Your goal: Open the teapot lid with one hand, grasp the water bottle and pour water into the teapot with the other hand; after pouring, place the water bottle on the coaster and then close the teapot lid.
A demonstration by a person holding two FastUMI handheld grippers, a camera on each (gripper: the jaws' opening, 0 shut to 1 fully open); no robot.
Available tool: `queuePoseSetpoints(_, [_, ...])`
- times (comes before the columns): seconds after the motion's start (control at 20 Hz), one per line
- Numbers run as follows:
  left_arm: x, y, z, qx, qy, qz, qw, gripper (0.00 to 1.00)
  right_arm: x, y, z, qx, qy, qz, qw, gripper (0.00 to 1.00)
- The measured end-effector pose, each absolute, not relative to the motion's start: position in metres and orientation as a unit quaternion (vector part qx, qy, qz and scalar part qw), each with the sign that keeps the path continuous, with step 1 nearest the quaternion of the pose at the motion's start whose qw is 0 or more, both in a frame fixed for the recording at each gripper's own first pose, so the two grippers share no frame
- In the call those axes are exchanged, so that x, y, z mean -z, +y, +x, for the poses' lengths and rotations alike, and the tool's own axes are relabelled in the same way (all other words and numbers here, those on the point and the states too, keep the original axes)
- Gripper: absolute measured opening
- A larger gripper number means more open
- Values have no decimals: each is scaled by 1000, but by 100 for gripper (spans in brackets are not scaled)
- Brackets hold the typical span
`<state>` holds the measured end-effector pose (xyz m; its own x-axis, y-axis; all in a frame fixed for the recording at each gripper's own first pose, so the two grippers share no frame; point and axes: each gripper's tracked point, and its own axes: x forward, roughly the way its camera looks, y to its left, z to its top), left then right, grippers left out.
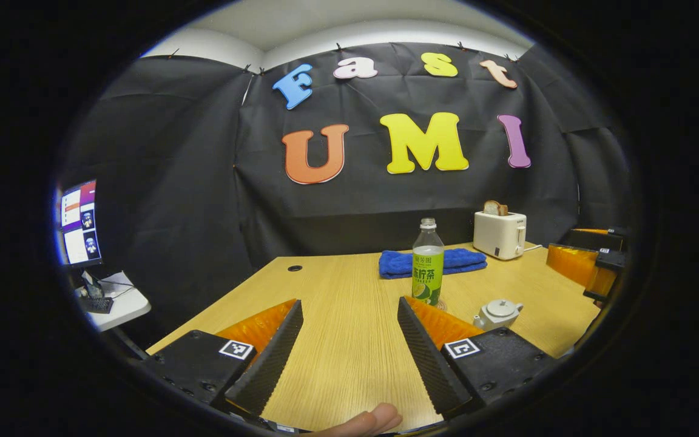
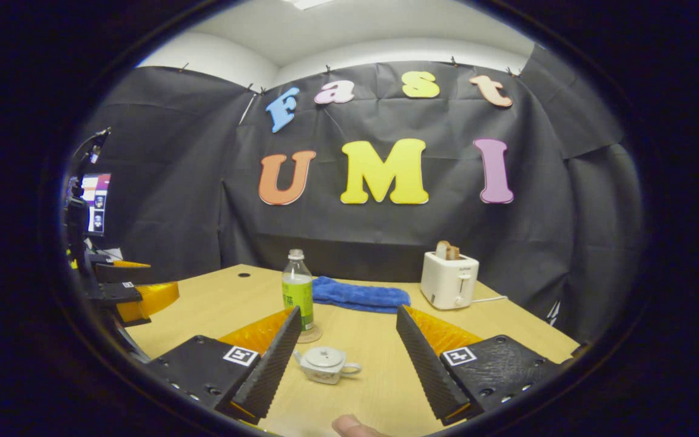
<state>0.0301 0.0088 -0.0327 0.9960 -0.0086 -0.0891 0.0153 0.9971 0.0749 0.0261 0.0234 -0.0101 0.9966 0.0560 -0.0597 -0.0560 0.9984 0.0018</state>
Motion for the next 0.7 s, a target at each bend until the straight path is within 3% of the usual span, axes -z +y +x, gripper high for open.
queuePoseSetpoints(0.15, [31,-4,29,12,41,44,998,98,8,1,7,-16,19,12,1000,94])
queuePoseSetpoints(0.3, [30,-14,30,7,33,46,998,98,26,3,-4,-46,40,39,997,95])
queuePoseSetpoints(0.7, [33,-36,23,26,40,51,998,97,11,-34,-11,-7,30,37,999,94])
